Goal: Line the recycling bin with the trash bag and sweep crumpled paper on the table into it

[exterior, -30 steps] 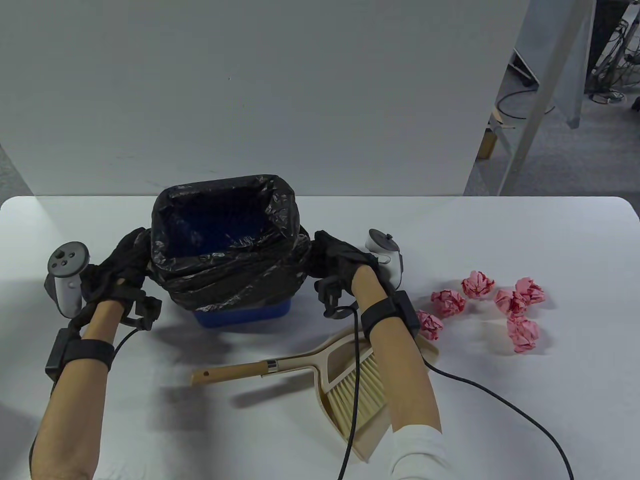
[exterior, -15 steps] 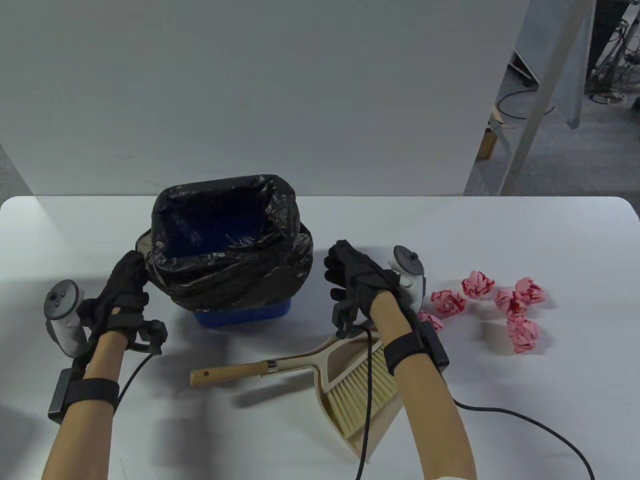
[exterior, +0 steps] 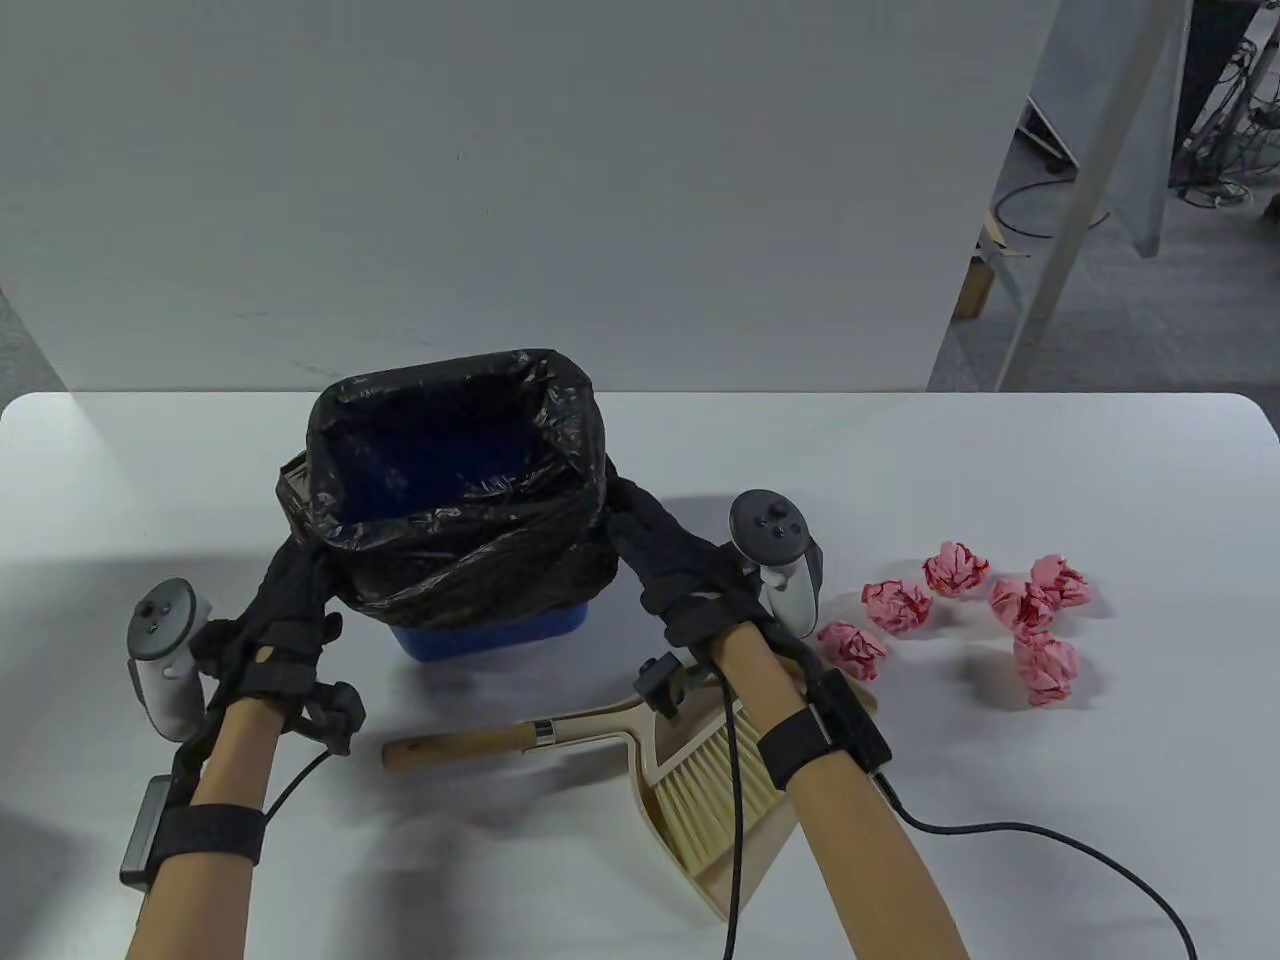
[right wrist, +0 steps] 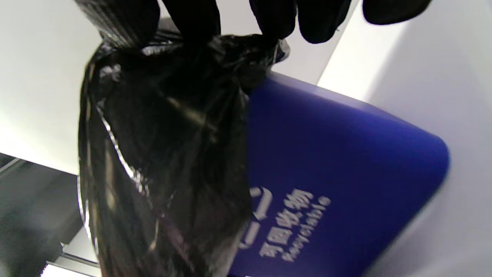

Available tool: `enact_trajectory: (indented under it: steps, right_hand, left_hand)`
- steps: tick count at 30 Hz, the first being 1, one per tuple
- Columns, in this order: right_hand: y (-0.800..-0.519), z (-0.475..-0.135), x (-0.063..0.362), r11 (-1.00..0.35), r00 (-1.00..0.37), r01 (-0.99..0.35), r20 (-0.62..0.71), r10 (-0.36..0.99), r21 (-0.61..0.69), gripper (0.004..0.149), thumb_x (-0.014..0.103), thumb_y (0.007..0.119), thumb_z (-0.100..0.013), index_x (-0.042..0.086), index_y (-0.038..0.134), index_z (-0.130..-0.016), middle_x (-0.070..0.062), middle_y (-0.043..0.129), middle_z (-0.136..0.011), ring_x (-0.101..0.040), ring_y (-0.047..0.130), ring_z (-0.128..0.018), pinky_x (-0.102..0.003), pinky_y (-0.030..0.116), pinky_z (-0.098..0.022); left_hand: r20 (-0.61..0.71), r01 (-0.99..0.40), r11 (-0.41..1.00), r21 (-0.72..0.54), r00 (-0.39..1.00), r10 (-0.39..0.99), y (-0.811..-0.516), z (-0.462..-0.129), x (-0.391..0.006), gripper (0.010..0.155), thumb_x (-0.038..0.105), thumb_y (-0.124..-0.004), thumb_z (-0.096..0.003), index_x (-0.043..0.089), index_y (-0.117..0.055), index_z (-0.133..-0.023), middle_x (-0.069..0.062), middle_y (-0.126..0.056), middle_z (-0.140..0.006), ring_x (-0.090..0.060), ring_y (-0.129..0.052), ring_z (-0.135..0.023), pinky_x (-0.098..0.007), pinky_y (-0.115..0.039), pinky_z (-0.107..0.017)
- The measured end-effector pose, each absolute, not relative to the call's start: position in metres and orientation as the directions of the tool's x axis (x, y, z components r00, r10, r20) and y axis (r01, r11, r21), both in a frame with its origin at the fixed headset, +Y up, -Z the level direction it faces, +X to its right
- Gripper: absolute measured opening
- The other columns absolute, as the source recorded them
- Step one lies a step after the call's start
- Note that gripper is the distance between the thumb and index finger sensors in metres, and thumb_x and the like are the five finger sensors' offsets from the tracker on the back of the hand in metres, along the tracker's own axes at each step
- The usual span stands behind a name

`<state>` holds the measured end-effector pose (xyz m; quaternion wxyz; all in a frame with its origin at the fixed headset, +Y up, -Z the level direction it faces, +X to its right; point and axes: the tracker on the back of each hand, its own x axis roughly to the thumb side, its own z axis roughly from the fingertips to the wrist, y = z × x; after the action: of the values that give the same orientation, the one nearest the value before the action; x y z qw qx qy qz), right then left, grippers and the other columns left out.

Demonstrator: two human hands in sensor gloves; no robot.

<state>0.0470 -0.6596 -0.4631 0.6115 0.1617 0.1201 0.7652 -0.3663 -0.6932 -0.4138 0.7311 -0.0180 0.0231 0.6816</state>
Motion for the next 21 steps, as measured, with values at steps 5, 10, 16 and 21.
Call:
enact_trajectory:
  steps: [5,10,16,21]
  right_hand:
    - [-0.681,-0.458,0.047,-0.239,-0.246,-0.877,0.038,0.969,0.417,0.059,0.048,0.057,-0.064,0.02,0.048,-0.115,-0.035,0.035,-0.119,-0.064,0.041,-0.098,-0.079,0.043,-0.062]
    - [-0.69,-0.453,0.057,-0.267,-0.288,-0.873,0.01,0.958,0.408,0.06,0.048,0.056,-0.064,0.018,0.047,-0.115,-0.036,0.036,-0.118,-0.064,0.041,-0.098,-0.079,0.043,-0.062]
    - [-0.694,-0.437,0.08,-0.285,-0.304,-0.894,0.0,0.953,0.346,0.062,0.048,0.055,-0.064,0.016,0.045,-0.116,-0.037,0.036,-0.118,-0.064,0.041,-0.098,-0.079,0.043,-0.062]
    - [-0.696,-0.414,0.099,-0.343,-0.35,-0.895,0.028,0.936,0.284,0.062,0.048,0.055,-0.064,0.015,0.045,-0.116,-0.037,0.037,-0.118,-0.064,0.041,-0.098,-0.079,0.043,-0.062]
  left_hand:
    - [-0.108,-0.996,0.083,0.015,0.081,0.991,-0.709,-0.413,-0.364,0.083,0.06,-0.062,-0.059,0.013,-0.03,-0.119,-0.021,-0.029,-0.126,-0.055,-0.036,-0.115,-0.082,-0.04,-0.07]
    - [-0.157,-0.948,0.311,0.068,0.298,0.942,-0.711,-0.407,-0.368,0.079,0.055,-0.063,-0.0602,0.012,-0.032,-0.118,-0.022,-0.031,-0.125,-0.055,-0.039,-0.113,-0.08,-0.042,-0.07]
    - [-0.149,-0.909,0.413,0.066,0.4,0.904,-0.706,-0.388,-0.363,0.078,0.055,-0.063,-0.06,0.012,-0.034,-0.118,-0.023,-0.033,-0.125,-0.056,-0.04,-0.113,-0.08,-0.043,-0.07]
    - [-0.14,-0.864,0.5,0.055,0.489,0.861,-0.699,-0.373,-0.356,0.078,0.055,-0.062,-0.0596,0.011,-0.037,-0.118,-0.024,-0.035,-0.124,-0.057,-0.042,-0.111,-0.08,-0.044,-0.069]
